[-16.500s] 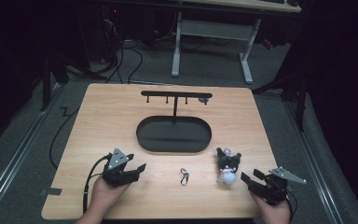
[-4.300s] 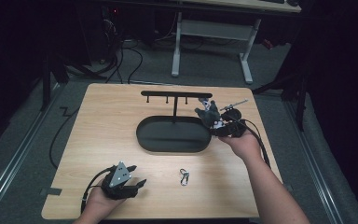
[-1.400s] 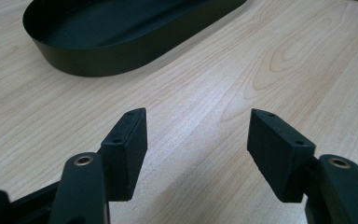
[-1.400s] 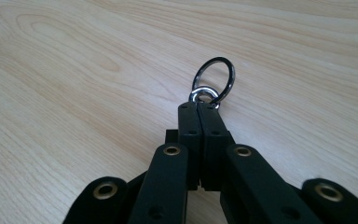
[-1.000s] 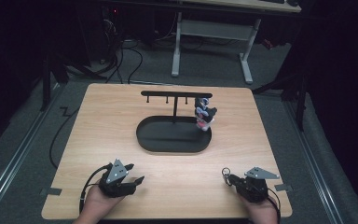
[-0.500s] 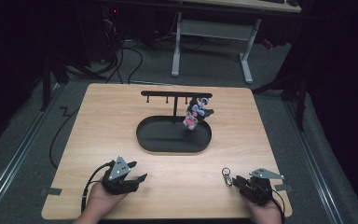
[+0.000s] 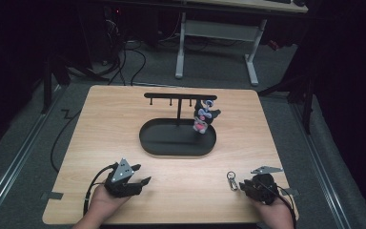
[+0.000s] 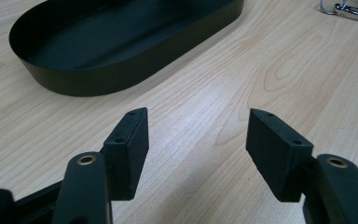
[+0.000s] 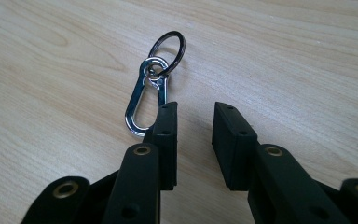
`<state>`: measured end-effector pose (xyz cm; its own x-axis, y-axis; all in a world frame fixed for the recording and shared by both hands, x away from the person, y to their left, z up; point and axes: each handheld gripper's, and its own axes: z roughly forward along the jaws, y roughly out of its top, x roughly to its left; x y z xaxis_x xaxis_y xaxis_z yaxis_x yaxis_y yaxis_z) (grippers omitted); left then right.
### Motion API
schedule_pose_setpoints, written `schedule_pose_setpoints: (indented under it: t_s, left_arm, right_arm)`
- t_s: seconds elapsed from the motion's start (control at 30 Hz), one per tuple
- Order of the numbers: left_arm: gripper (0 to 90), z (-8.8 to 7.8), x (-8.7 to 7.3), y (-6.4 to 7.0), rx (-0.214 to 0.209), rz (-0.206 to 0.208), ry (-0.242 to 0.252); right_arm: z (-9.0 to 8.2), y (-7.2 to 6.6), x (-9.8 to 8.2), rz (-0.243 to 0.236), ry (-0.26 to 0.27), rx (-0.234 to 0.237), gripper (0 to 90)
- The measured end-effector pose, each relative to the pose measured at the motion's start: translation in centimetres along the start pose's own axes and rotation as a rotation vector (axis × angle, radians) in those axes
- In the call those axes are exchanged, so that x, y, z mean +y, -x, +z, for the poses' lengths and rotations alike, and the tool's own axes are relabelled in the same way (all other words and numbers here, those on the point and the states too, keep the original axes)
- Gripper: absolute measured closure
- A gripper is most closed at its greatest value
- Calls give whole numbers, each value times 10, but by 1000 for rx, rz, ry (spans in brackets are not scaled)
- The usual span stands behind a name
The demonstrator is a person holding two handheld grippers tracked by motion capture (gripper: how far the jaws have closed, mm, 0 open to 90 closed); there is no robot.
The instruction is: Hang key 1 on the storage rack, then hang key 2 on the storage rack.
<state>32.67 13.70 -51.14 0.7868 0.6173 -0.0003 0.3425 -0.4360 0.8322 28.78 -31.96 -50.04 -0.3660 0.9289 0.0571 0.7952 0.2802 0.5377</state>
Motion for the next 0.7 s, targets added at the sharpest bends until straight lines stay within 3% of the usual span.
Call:
schedule_pose_setpoints:
  t_s: [0.27, 0.57, 0.7]
  left_arm:
    - [401, 2, 0, 3, -11, 18, -5]
    - [401, 2, 1, 4, -11, 22, -6]
    - [400, 2, 0, 4, -8, 27, -14]
  right_arm:
    - [-4, -2, 14, -38, -91, 1, 644]
    - [-4, -8, 31, -70, -145, 22, 606]
    - [1, -8, 35, -62, -161, 40, 589]
